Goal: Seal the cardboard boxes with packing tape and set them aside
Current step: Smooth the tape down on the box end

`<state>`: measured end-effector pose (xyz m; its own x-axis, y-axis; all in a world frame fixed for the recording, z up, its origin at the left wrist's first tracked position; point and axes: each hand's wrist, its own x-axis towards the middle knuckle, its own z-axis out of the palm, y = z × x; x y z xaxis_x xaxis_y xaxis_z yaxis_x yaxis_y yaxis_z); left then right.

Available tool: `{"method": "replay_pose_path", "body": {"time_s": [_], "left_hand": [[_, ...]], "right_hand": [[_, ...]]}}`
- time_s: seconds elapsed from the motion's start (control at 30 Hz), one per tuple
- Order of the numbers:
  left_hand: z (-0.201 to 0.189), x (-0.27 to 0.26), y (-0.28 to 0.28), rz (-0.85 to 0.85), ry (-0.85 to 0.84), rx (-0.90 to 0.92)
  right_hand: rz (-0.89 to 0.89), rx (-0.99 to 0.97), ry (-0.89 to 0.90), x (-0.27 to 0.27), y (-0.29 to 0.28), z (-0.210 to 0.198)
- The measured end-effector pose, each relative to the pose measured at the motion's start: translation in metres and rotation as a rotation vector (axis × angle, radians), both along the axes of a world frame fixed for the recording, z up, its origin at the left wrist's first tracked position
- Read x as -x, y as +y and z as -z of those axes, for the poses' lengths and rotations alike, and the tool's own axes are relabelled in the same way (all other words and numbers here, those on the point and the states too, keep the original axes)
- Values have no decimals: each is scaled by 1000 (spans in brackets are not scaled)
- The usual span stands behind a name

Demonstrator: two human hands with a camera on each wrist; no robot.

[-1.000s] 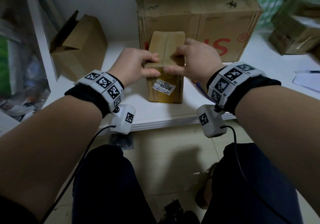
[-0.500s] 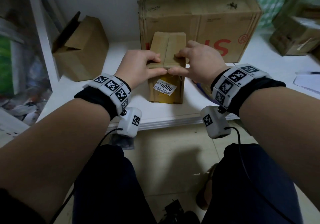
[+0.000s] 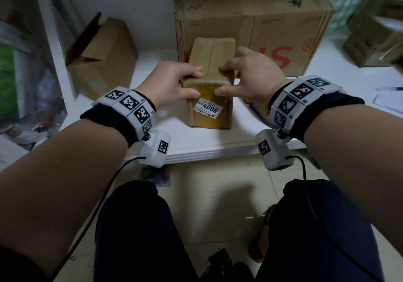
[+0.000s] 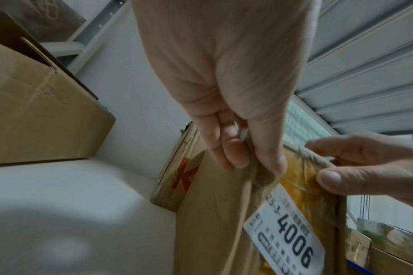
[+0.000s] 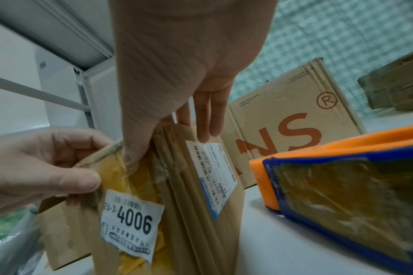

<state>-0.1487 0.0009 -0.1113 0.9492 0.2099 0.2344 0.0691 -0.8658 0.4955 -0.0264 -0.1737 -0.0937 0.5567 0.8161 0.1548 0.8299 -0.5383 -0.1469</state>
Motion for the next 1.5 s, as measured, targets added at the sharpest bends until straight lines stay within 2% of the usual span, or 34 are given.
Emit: {"method": "replay_pose_path", "body": {"time_s": [0.17,0.3,0.4,0.5,0.63,0.7,0.8,0.93,1.0,1.07,1.13,1.27,1.37,1.43,1.5], "left_hand": [[-11,4,1,43,134,82],[-25,10,0,50,274,-35],[-39,15,-7,-9,359,-59],[-50,9,-23,-110,326,-101],[-44,-10,-28,-267,539,-335],[-41,-12,-27,-331,565,-380],[-46,-9,-24,-348,595,-333],[-56,1,-11,-279,707,-189],[-59,6,-9,-203,750,-184],[-59,7,-12,-131,745,-316],[-54,7,-15,-114,665,-433],[-44,4,-20,-246,382,-515],[-41,4,-26,-293,307,-440],[-42,4,-37,-208,253,-335],[-44,6,-49,-99,267,-285]], "right_hand": [[4,-5,70,0,-2,-1],[5,45,108,-2,-6,-4],[-9,88,193,1,-9,-10],[-59,108,260,8,-6,-15],[-158,149,280,21,-2,-16],[-150,103,302,22,-4,-16],[-67,-8,294,15,-15,-19],[28,-139,172,7,-29,-22],[67,-198,109,7,-31,-23],[103,-188,98,7,-30,-23],[120,-120,127,10,-29,-23],[87,-48,241,10,-28,-20],[56,-90,283,11,-30,-19],[59,-124,315,11,-34,-19],[77,-165,332,9,-36,-17]]}}
